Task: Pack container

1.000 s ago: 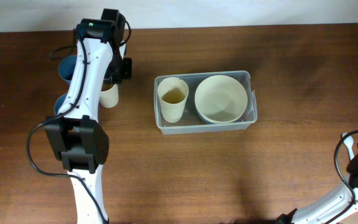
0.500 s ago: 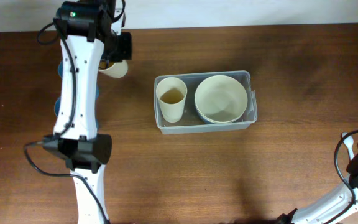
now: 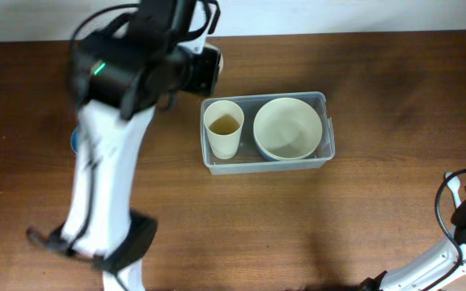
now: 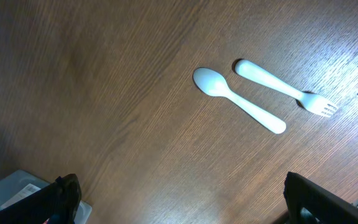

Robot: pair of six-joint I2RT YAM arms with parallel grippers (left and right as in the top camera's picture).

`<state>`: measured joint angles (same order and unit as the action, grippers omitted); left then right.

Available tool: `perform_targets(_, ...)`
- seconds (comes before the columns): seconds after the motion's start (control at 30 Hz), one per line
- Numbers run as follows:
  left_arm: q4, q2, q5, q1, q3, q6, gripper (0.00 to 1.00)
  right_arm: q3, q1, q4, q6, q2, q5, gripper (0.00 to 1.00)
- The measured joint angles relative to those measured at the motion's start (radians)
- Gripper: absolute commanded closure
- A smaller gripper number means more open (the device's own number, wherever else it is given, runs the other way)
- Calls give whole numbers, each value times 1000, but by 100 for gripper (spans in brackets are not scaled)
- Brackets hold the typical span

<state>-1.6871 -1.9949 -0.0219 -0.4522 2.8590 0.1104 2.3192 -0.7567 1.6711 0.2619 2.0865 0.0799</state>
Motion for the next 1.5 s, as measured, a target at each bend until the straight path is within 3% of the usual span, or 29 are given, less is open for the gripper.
perform_targets(0.27,0,163,-11,-43,-37,6,98,0,0,0,1,0,0,1)
perform_targets(0.63,-1,89,-43,-72,-347,19,99,0,0,0,1,0,0,1)
perform_targets(1.13,31,89,-50,-72,-423,21,98,0,0,0,0,0,0,1)
perform_targets(1.27,31,89,-50,-72,-423,21,85,0,0,0,0,0,0,1)
perform_targets(1.5,45,81,-50,-72,-423,28,77,0,0,0,0,0,0,1)
